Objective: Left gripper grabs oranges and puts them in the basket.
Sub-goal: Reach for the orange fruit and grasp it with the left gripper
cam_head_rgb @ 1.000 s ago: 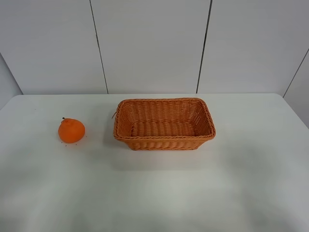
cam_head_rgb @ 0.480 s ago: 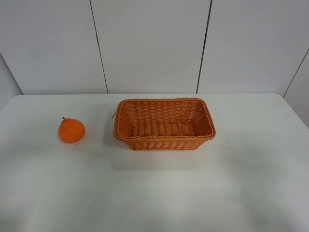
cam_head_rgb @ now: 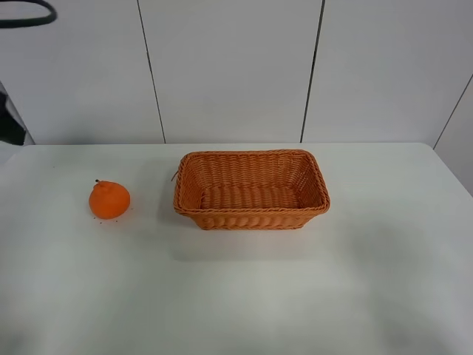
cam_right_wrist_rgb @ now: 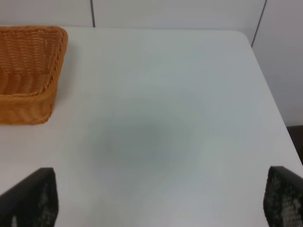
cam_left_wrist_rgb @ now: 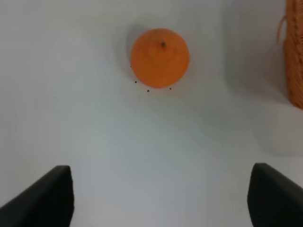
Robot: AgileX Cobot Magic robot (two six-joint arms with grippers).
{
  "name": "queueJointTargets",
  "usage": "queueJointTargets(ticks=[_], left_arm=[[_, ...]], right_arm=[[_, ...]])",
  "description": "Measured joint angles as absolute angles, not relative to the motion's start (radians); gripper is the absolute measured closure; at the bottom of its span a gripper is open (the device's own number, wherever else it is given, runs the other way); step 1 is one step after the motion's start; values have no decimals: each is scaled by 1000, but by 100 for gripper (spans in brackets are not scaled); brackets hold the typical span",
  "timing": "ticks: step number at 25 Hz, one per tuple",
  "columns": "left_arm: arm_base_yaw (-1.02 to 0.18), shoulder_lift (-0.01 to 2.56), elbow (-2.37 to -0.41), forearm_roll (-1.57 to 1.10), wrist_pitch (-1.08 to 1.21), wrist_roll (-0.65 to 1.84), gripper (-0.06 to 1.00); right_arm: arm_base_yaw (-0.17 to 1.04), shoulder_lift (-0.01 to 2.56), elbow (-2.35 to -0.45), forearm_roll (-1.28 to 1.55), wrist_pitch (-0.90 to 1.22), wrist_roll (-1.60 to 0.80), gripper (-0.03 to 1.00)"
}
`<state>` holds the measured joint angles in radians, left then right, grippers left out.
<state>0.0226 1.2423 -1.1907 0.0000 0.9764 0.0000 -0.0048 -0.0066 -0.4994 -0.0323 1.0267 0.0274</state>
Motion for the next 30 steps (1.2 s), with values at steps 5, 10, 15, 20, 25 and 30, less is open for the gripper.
queueJointTargets(ticks=[5, 10, 15, 20, 25, 30], left_arm=[[23, 1510, -1364, -7, 1010, 0, 9], [23, 1723, -1473, -23, 1018, 23, 9], [23, 1860, -1542, -27, 992, 29, 9], [23, 1960, -1600, -30, 981, 30, 9], [23, 2036, -1610, -55, 949, 37, 9], [23, 2100, -1610, -65, 928, 41, 9]], right_arm=[[-5, -7, -499, -32, 1027, 27, 27], [-5, -7, -499, -32, 1027, 27, 27], [-5, -7, -499, -32, 1027, 27, 27], [-5, -7, -499, -32, 1027, 27, 27], [-5, -7, -499, -32, 1027, 27, 27], [-5, -7, -499, -32, 1027, 27, 27]])
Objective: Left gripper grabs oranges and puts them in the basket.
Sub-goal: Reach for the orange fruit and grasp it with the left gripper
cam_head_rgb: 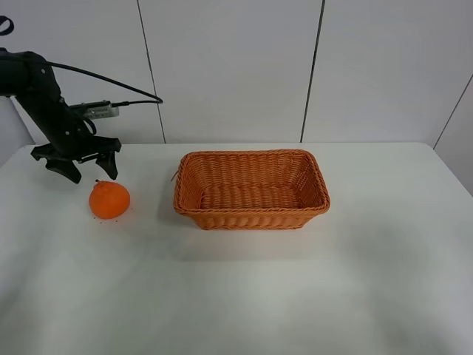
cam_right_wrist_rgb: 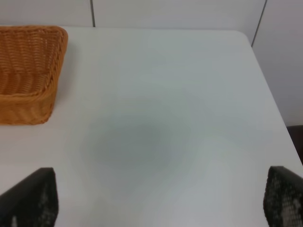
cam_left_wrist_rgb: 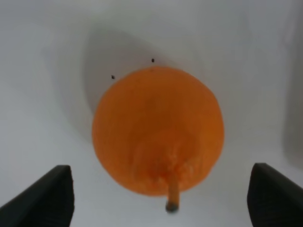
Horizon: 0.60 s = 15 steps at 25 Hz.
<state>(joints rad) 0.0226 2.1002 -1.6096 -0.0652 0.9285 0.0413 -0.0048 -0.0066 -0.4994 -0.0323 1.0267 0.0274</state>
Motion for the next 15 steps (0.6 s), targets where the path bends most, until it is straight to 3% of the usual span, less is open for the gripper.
queueJointTargets(ticks=[15], left_arm=[[23, 2224, -1610, -82, 871, 55, 9]], right_arm=[[-5, -7, -499, -32, 1027, 27, 27]])
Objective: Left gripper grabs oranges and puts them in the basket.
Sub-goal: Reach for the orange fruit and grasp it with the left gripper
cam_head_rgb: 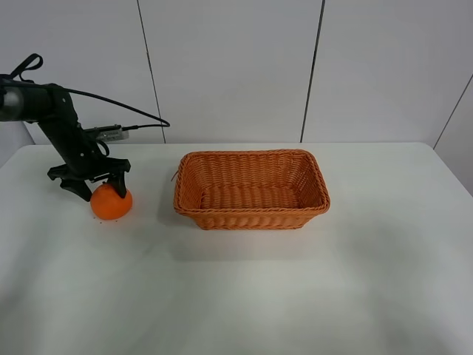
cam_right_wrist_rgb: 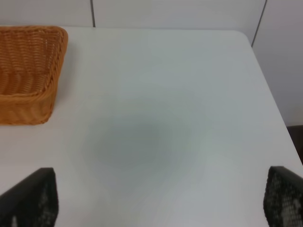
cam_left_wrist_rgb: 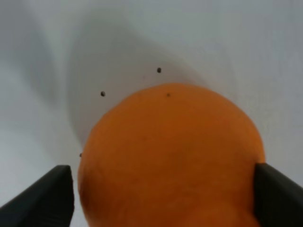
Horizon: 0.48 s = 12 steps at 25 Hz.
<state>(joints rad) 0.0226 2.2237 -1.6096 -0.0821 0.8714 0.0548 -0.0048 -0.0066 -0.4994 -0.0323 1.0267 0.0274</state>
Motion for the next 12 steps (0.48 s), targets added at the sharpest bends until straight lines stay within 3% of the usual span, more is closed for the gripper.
queueJointTargets(ticks=[3, 5, 9, 10, 12], left_arm=[[23, 2242, -1610, -90, 869, 55, 13], [23, 2248, -1610, -101, 870, 55, 25], [23, 2246, -1610, -108, 876, 58, 66], [23, 2242, -1610, -108, 876, 60, 71], [23, 2234, -1611, -105, 883, 60, 72]], right_arm=[[-5, -7, -499, -32, 1027, 27, 27], [-5, -7, -499, -32, 1027, 27, 27], [-5, -7, -499, -32, 1027, 27, 27], [-5, -7, -499, -32, 1027, 27, 27], [-5, -7, -499, -32, 1027, 27, 27]])
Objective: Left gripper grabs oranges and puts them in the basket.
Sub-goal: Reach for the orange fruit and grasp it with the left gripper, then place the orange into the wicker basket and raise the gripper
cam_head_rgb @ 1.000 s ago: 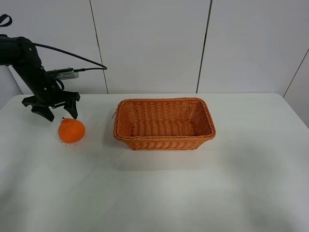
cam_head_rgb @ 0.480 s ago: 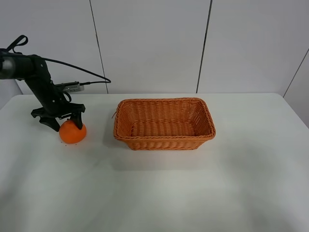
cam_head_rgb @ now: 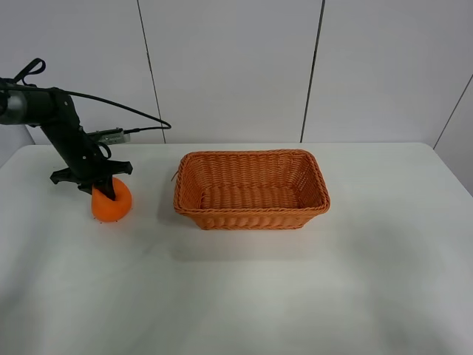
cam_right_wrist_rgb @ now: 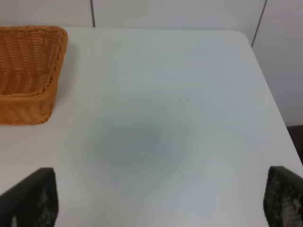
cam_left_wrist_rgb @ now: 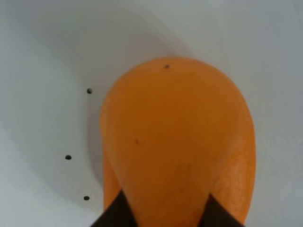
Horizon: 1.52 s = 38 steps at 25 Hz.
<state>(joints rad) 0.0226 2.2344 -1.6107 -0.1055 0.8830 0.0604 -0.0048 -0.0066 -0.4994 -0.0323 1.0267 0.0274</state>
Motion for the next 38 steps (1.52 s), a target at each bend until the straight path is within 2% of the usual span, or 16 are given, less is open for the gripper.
queueJointTargets(ticks=[5, 13, 21, 34, 38], left_arm=[[23, 2205, -1684, -105, 988, 60, 72], [23, 2085, -1931, -98, 1178, 60, 72], [-11, 2070, -2027, -89, 1189, 33, 72], [-420, 2062, -2087, -101, 1187, 8, 72], [-506, 2097, -2093, -108, 1155, 7, 72]], right_arm=[[-5, -7, -499, -32, 1027, 27, 27], [-5, -7, -499, -32, 1027, 27, 27], [-5, -7, -499, -32, 1027, 27, 27], [-5, -7, -499, -32, 1027, 27, 27], [-5, -7, -499, -32, 1027, 27, 27]])
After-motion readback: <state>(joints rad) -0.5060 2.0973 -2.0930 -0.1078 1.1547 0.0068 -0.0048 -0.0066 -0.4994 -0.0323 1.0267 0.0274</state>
